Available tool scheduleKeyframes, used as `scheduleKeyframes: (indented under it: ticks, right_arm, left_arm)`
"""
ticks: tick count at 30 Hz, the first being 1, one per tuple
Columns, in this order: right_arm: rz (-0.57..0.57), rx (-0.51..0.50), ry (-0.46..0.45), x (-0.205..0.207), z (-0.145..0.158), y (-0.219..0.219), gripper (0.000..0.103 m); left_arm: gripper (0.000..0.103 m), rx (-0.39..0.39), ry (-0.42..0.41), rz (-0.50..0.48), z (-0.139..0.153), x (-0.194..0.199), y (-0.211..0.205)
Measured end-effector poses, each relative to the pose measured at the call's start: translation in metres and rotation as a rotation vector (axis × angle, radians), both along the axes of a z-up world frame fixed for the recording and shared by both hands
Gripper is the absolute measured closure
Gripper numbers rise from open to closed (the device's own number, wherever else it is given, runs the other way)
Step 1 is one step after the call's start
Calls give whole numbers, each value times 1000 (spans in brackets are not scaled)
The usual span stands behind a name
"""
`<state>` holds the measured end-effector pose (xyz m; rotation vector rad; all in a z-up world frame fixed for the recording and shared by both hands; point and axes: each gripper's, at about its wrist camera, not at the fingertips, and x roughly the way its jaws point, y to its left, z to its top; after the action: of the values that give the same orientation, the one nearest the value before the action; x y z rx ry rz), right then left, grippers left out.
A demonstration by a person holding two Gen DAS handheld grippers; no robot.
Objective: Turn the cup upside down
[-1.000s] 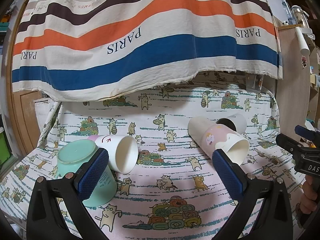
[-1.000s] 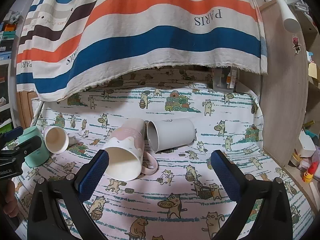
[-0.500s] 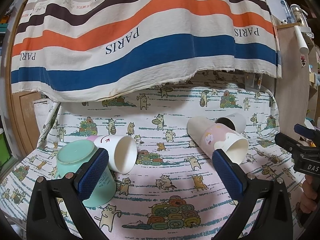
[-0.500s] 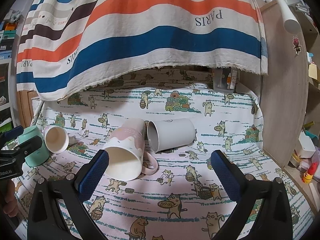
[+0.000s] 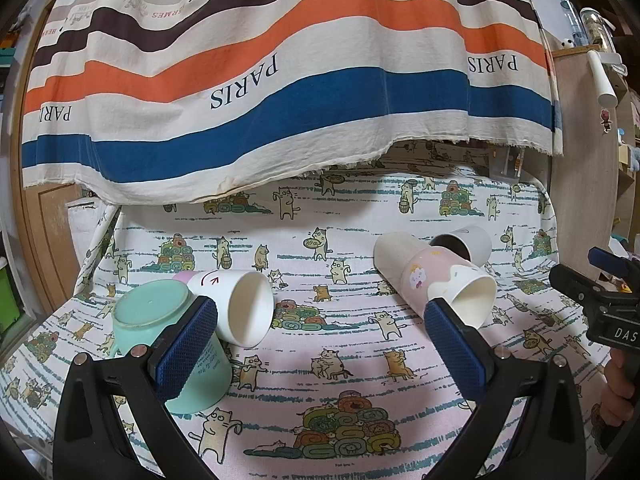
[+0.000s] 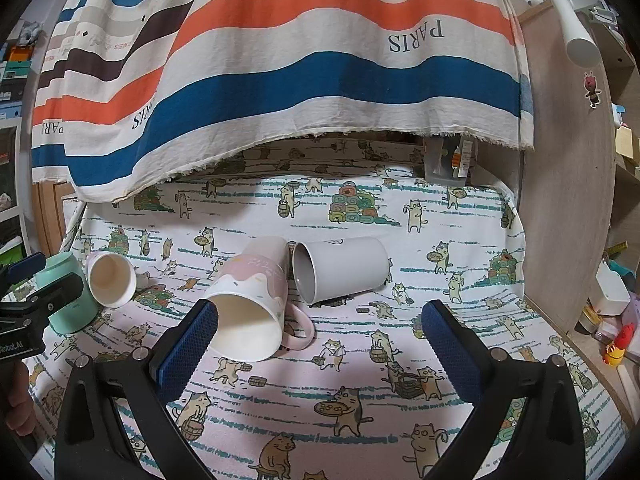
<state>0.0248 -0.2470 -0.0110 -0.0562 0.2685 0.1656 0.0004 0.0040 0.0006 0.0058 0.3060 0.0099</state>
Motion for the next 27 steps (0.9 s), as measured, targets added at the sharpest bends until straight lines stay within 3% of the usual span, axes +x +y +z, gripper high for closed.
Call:
scheduleKeyframes:
  ticks: [27]
  right_arm:
    - [-6,-1,-1,0,1,-2,0]
  left_arm:
    - [0,4,9,-28,-3,-1,-5]
